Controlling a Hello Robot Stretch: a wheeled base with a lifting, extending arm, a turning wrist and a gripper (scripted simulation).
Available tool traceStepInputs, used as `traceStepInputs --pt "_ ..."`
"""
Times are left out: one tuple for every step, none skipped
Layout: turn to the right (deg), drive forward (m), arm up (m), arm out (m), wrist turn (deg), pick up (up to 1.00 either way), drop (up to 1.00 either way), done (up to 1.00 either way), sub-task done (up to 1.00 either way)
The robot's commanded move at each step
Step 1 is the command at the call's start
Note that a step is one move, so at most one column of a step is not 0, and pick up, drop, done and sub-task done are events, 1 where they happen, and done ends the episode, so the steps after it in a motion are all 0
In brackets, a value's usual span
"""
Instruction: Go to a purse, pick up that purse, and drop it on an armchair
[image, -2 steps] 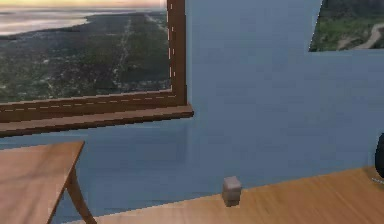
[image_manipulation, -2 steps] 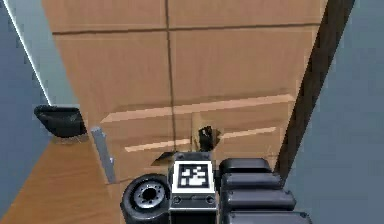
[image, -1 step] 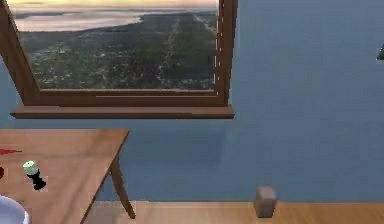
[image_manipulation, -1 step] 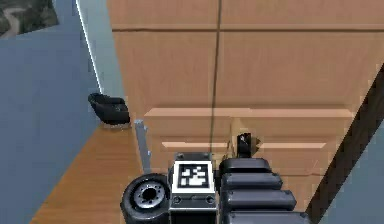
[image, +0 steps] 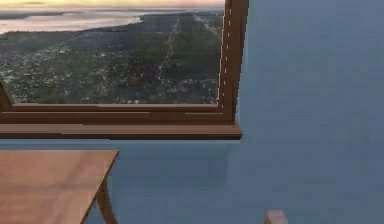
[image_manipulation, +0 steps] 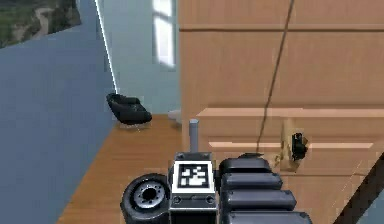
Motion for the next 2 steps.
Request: traceStepInputs --pt "45.0 0.0 0.0 0.0 0.0 0.0 0.0 0.0 0.0" --pt "15.0 0.0 0.0 0.0 0.0 0.0 0.0 0.0 0.0"
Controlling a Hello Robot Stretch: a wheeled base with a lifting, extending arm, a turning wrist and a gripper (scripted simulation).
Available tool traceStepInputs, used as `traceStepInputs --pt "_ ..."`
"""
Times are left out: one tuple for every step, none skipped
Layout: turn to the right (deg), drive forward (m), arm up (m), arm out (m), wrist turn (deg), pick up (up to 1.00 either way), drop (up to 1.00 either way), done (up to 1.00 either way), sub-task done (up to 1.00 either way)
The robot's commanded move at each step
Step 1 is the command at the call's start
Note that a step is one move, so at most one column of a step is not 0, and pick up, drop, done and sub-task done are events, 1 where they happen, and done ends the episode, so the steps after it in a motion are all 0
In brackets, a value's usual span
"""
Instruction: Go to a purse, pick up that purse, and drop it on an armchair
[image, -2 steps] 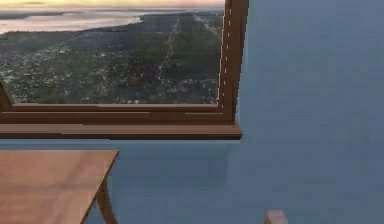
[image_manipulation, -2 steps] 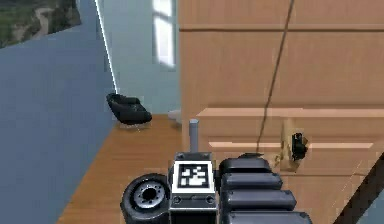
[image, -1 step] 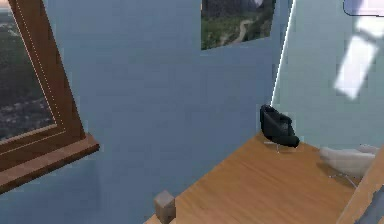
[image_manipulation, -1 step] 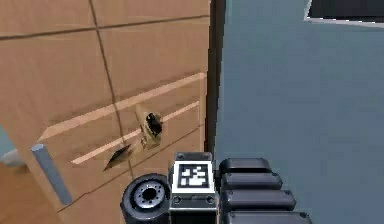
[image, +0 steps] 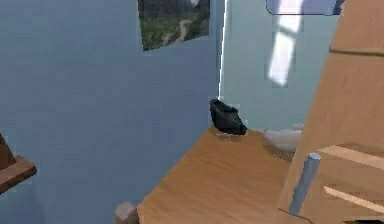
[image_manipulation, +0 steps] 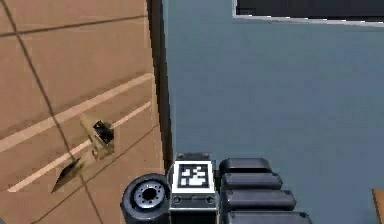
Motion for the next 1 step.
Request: traceStepInputs --pt "0.0 0.5 0.0 0.0 0.0 0.0 0.0 0.0 0.0"
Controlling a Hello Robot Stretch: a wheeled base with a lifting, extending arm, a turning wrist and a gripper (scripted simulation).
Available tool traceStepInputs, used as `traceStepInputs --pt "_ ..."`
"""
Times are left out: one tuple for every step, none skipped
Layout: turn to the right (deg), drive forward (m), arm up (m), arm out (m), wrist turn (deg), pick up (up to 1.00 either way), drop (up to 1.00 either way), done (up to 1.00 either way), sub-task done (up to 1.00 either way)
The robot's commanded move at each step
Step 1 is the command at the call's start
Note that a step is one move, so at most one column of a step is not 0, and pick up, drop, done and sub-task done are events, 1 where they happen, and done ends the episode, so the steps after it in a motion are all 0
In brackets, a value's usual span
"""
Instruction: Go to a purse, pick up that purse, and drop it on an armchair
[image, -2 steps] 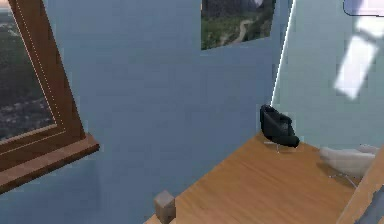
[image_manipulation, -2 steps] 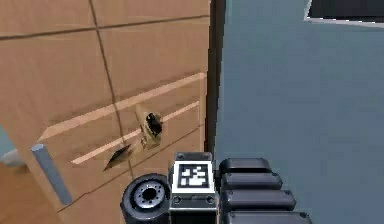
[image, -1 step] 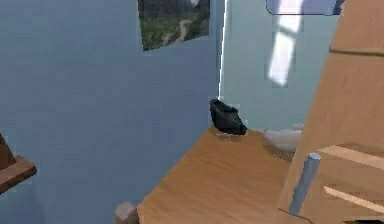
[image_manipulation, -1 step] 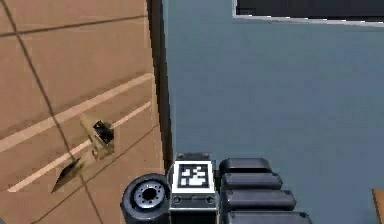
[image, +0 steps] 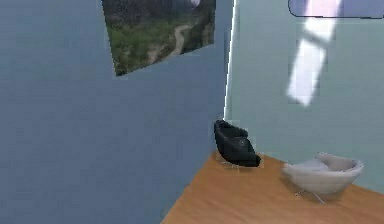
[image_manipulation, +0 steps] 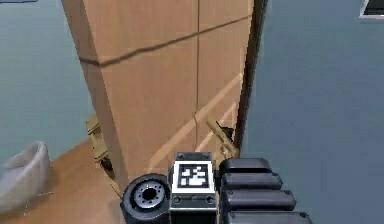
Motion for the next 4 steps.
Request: traceStepInputs --pt "30.0 0.0 0.0 0.0 0.0 0.0 0.0 0.0 0.0" --pt "0.0 0.6 0.0 0.0 0.0 0.0 0.0 0.0 0.0" --pt "45.0 0.0 0.0 0.0 0.0 0.0 0.0 0.0 0.0" --pt "39.0 0.0 0.0 0.0 0.0 0.0 0.0 0.0 0.0"
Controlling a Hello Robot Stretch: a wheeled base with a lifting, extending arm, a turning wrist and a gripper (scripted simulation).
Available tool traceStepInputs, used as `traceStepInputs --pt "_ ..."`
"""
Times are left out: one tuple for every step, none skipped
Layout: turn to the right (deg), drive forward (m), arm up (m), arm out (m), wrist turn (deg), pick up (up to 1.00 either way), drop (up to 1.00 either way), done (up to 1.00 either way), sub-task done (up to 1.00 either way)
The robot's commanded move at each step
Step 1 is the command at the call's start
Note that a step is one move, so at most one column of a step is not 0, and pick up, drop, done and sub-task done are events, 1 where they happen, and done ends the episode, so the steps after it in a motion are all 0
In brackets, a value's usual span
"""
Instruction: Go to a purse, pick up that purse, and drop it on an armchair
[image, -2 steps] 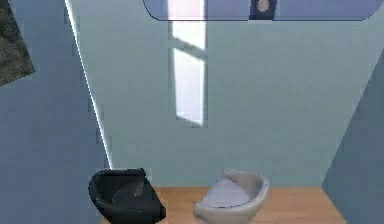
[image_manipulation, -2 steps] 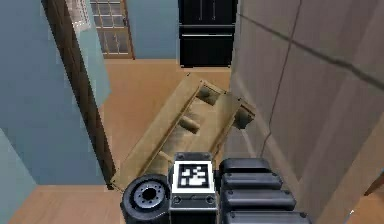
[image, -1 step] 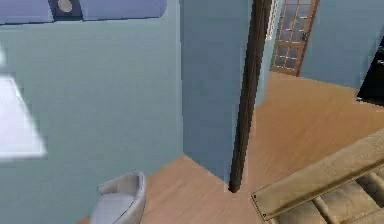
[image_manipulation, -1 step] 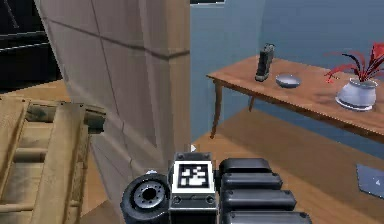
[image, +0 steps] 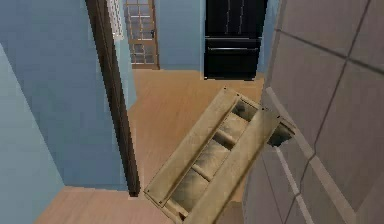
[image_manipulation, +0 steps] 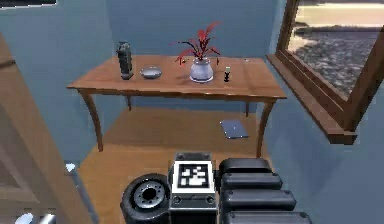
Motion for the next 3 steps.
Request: traceStepInputs --pt "3.0 0.0 0.0 0.0 0.0 0.0 0.0 0.0 0.0" --pt "-39.0 0.0 0.0 0.0 0.0 0.0 0.0 0.0 0.0" --pt "0.0 0.2 0.0 0.0 0.0 0.0 0.0 0.0 0.0"
